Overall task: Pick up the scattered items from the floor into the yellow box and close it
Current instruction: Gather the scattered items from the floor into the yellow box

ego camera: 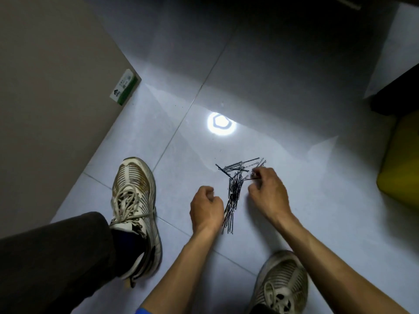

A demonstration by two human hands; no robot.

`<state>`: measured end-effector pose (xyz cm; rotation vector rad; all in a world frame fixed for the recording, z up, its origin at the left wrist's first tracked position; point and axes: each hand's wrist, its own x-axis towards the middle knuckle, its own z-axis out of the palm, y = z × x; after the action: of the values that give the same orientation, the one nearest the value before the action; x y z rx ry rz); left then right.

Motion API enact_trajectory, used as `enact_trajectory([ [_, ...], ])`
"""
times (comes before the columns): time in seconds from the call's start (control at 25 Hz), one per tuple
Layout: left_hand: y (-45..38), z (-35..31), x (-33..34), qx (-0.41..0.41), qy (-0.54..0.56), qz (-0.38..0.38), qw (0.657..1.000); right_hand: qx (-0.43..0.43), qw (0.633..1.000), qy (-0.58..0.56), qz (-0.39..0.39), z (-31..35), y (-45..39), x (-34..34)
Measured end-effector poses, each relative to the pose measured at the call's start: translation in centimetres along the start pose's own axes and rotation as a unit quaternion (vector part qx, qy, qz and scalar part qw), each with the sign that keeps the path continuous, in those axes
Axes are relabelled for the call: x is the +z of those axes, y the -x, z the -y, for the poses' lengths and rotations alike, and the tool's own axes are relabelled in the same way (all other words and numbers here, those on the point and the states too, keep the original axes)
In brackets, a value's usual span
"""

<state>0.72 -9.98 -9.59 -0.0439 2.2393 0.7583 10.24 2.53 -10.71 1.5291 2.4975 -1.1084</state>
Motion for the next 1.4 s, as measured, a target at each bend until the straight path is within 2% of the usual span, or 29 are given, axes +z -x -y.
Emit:
enact_trajectory([
  [0.08,1.3,1.6,-0.2,-0.037,-0.042,0.039,0.998,-0.046,0.991,0.118,0.031,-0.2,-2.9,-1.3],
  [0.16,2.4,2.4,0.8,-0.061,-0.022,0.071,0.995,-0.077,0.974,0.204,0.058,0.2,-4.4,-1.6],
  [0.28,2.6,0.9,2.5,-0.106,0.153,0.070,0.980,-0.114,0.973,0.175,0.103,0.2,-3.0,-0.4],
  [0.4,2.2,-0.5,3.5,-0.131,0.268,0.082,0.951,-0.066,0.987,0.070,0.130,-1.1,-0.3,0.0],
  [0.48,1.6,-0.6,3.3,-0.107,0.234,0.048,0.965,-0.014,0.995,0.040,0.089,-2.0,0.6,-0.1],
  [0.56,1.1,-0.6,3.2,-0.076,0.175,0.012,0.982,0.018,0.996,0.059,0.062,-2.2,1.1,0.2],
  [0.68,1.2,-2.1,3.0,-0.051,0.207,0.093,0.973,-0.008,0.992,0.104,0.075,-0.7,1.9,1.9],
  [0.72,1.1,-2.4,2.9,-0.047,0.208,0.095,0.972,-0.012,0.993,0.100,0.063,0.0,2.0,2.5],
  [0.8,0.3,-2.2,2.1,-0.030,0.189,0.040,0.981,0.000,0.997,0.080,0.006,0.9,2.0,3.1],
  [0.92,-1.3,-1.3,0.6,-0.005,0.162,-0.028,0.986,0.038,0.991,0.109,-0.065,0.5,1.9,3.5],
  [1.16,-1.2,-1.3,1.0,0.016,0.153,-0.028,0.988,-0.007,0.979,0.204,0.012,2.0,1.5,4.3],
  [1.4,-1.7,-1.0,0.1,0.012,0.154,-0.030,0.988,-0.034,0.958,0.279,0.056,3.0,0.2,3.6],
])
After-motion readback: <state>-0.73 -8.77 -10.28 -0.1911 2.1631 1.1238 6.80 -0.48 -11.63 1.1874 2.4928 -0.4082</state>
